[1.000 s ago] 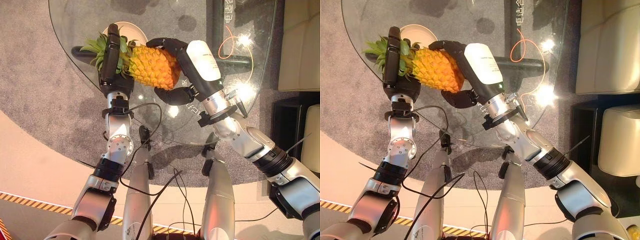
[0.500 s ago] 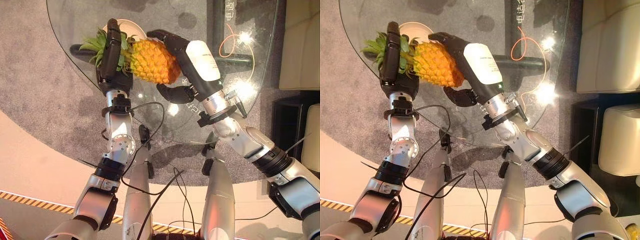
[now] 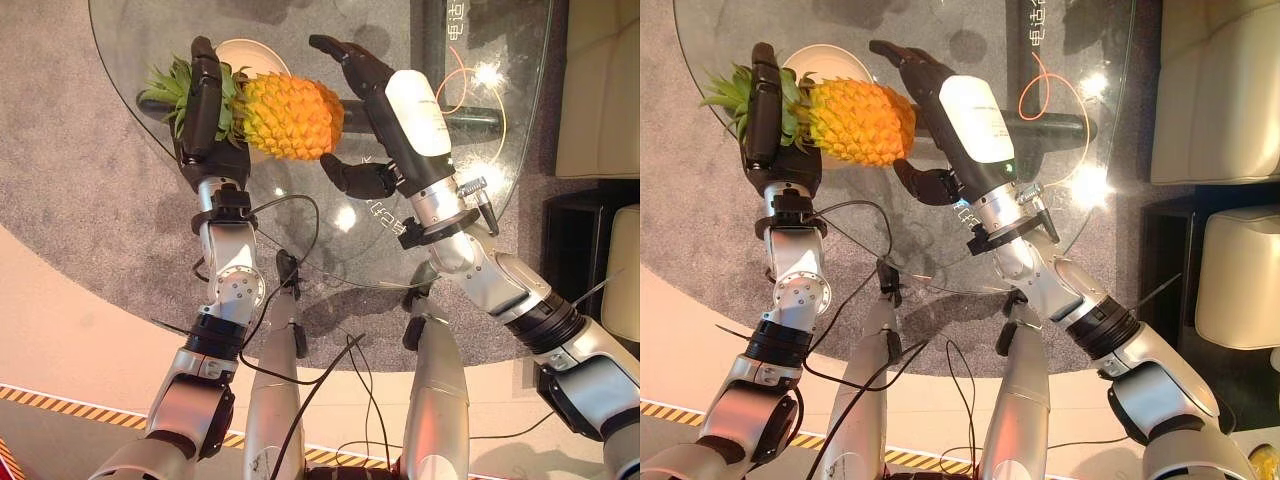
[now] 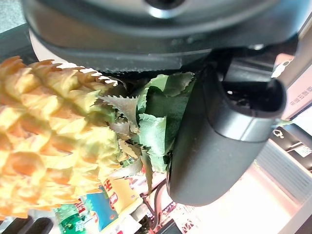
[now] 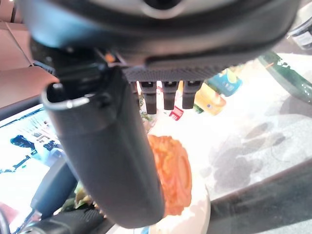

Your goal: Pick up the fruit to the plate

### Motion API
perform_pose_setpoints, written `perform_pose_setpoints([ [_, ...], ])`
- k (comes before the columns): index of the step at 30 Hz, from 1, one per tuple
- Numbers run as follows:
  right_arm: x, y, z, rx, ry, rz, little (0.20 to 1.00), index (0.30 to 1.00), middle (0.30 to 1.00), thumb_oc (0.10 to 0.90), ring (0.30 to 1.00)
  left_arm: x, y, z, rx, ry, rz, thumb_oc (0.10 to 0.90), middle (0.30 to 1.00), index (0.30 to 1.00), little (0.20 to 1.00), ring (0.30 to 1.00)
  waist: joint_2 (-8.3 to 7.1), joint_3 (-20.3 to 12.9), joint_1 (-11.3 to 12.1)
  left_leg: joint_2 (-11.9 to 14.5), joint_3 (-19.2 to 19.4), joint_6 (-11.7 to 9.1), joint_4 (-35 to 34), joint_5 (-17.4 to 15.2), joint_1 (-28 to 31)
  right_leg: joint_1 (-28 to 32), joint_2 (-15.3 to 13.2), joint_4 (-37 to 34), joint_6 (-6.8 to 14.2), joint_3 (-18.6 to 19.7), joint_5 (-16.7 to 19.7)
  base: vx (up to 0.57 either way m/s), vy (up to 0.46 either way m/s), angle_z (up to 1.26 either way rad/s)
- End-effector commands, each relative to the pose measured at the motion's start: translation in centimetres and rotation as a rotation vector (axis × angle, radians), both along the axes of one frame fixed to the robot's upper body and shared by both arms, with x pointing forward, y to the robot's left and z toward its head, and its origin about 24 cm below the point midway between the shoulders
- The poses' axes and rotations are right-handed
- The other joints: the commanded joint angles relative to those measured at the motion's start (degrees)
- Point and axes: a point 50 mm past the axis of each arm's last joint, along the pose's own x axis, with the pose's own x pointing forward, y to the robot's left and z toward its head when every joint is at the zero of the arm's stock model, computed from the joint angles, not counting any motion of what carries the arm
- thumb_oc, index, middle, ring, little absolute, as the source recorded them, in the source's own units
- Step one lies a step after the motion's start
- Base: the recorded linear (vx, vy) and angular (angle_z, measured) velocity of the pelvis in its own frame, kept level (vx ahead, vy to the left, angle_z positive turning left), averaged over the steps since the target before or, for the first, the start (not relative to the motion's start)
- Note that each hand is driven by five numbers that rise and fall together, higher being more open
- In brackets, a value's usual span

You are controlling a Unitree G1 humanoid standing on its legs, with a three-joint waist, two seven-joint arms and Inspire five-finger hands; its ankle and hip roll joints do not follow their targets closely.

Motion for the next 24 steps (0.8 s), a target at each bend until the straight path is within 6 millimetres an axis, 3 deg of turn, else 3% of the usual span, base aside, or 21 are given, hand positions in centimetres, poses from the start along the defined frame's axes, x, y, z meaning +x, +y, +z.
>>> perform_pose_setpoints([
  [1, -2.7, 1.0, 5.5, 0.130, -0.278, 0.115, 0.900, 0.900, 0.900, 0.800, 0.900, -2.9, 1.0, 6.1, -0.008, -0.317, 0.127, 0.100, 0.300, 0.300, 0.200, 0.300, 0.08, -1.3, 0.5, 1.0, -2.7, -1.9, 5.7, -4.7, -1.1, 4.4, -1.4, -10.9, 3.2, -1.2, 6.9, 0.00, 0.000, 0.00],
  [8, -2.4, 0.8, 5.7, 0.143, -0.278, 0.095, 0.900, 0.900, 0.900, 0.800, 0.900, -3.1, 1.5, 6.4, -0.036, -0.302, 0.206, 0.100, 0.300, 0.300, 0.200, 0.300, -0.12, -1.3, 0.5, 1.0, -2.7, -2.0, 5.3, -4.5, -1.2, 4.4, -1.1, -11.1, 3.1, -1.2, 6.9, 0.00, 0.000, 0.00],
  [12, -2.1, 0.3, 5.6, 0.182, -0.262, 0.062, 0.900, 0.900, 0.900, 0.800, 0.900, -3.6, 1.4, 6.9, 0.042, -0.335, 0.270, 0.100, 0.300, 0.300, 0.200, 0.300, -0.14, -1.3, 0.4, 1.0, -2.6, -2.1, 5.5, -4.6, -1.3, 4.2, -1.1, -11.0, 3.0, -1.1, 6.7, 0.00, 0.000, 0.00],
  [24, -0.2, -4.3, 4.0, 0.367, -0.254, -0.158, 0.900, 0.900, 0.900, 0.800, 0.900, -4.2, 2.2, 8.4, 0.211, -0.352, 0.531, 0.100, 0.300, 0.300, 0.200, 0.300, -0.39, -1.3, -0.7, 1.4, -2.2, -2.1, 6.6, -5.3, -1.5, 3.5, -0.6, -9.9, 2.7, -0.3, 6.1, 0.00, 0.000, 0.00],
])
